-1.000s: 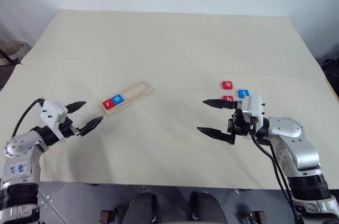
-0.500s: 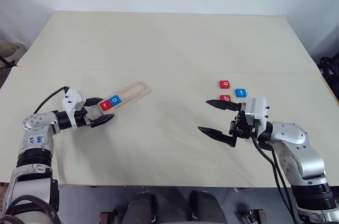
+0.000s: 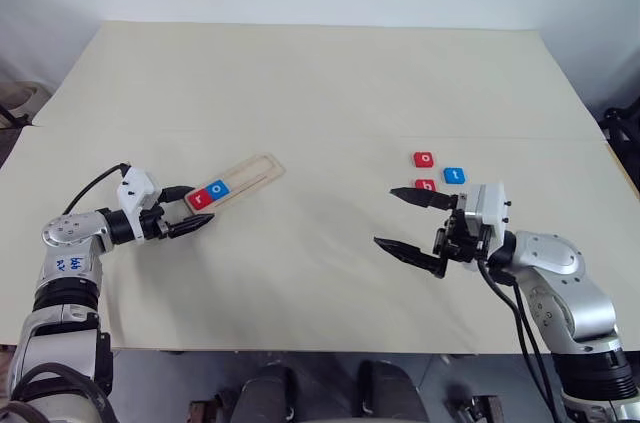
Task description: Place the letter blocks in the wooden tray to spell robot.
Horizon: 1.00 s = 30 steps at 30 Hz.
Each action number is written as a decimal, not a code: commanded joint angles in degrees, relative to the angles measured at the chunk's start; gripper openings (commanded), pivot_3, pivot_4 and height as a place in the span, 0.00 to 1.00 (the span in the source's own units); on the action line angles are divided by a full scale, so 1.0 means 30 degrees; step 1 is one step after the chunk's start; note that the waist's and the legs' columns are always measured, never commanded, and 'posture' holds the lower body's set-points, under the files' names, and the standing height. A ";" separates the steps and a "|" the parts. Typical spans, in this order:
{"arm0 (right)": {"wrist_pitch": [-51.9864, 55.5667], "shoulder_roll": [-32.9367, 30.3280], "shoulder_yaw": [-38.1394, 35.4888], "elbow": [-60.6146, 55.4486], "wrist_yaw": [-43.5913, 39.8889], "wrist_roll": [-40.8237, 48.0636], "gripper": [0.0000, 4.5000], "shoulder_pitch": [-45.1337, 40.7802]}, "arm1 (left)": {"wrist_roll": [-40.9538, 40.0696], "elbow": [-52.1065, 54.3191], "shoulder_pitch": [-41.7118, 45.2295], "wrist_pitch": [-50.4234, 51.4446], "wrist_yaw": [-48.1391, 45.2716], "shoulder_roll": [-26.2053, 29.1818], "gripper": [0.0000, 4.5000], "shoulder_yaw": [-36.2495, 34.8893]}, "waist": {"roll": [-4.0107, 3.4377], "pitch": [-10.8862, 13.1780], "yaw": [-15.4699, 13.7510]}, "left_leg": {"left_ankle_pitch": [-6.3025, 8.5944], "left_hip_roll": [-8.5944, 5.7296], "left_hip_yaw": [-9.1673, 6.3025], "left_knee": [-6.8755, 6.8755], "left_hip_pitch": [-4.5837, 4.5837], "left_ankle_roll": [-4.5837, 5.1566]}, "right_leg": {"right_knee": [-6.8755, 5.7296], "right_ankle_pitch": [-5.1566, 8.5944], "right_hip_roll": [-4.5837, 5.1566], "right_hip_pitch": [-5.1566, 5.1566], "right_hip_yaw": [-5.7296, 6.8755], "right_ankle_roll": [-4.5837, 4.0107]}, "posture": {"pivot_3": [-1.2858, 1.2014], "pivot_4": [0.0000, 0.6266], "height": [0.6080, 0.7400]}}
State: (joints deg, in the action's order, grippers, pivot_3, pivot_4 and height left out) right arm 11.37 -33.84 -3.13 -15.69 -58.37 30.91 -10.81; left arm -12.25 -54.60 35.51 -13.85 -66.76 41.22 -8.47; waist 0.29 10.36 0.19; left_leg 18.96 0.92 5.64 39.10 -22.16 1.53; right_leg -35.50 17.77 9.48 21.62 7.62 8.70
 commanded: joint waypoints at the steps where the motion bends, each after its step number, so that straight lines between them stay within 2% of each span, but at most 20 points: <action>1: 0.0045 -0.0468 -0.0692 -0.0830 -0.0093 0.0417 1.00 0.0069 | 0.0432 -0.0052 -0.0240 0.0031 -0.0499 -0.0271 0.75 0.0466 | 0.0000 0.0000 -0.0008 | 0.0000 -0.0001 0.0001 0.0000 -0.0001 0.0000 | 0.0000 0.0000 0.0000 0.0000 -0.0001 0.0000 | 0.52 0.24 1.00; 5: 0.0109 -0.0819 -0.0911 -0.0886 -0.0099 0.0494 1.00 0.0320 | 0.0496 0.1143 -0.0174 -0.0585 -0.0495 -0.0715 0.75 0.0778 | 0.0002 0.0000 -0.0101 | 0.0000 -0.0006 -0.0006 0.0006 -0.0001 0.0001 | -0.0001 0.0000 0.0007 -0.0006 0.0000 0.0000 | 0.52 0.24 1.00; 13: 0.0505 -0.1892 -0.2437 -0.1746 -0.0045 0.0878 1.00 0.2092 | 0.0556 0.6609 -0.0365 0.0551 -0.1526 -0.2176 0.75 0.2976 | 0.0017 0.0000 -0.0364 | 0.0001 -0.0020 -0.0017 0.0026 -0.0024 0.0008 | 0.0006 -0.0003 0.0022 -0.0007 0.0012 0.0006 | 0.52 0.24 1.00; 20: 0.1145 -0.2995 -0.6115 -0.3828 -0.0114 0.1696 1.00 0.6806 | 0.1140 0.9933 -0.0315 0.2455 -0.1711 -0.3343 0.75 0.5218 | 0.0022 0.0000 -0.0575 | 0.0001 -0.0024 -0.0016 0.0027 -0.0034 0.0008 | 0.0021 -0.0004 0.0021 -0.0012 0.0011 0.0007 | 0.52 0.24 1.00; 30: 0.0787 -0.2249 -0.8849 -0.5104 0.0527 0.1792 1.00 1.0832 | 0.2340 0.8090 0.1354 0.2337 -0.1579 -0.4893 0.75 0.6867 | 0.0027 -0.0001 -0.0567 | 0.0000 -0.0015 -0.0011 0.0028 -0.0021 0.0011 | 0.0033 -0.0004 0.0008 -0.0022 -0.0001 0.0008 | 0.52 0.24 1.00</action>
State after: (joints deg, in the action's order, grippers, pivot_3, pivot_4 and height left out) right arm 14.94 -41.11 -27.50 -28.89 -57.18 35.22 21.16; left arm -5.56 -29.72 38.56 -6.32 -71.32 26.96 11.88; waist 0.37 10.36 -1.51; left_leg 18.96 0.88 5.61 39.18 -22.21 1.56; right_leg -35.40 17.76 9.50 21.55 7.62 8.72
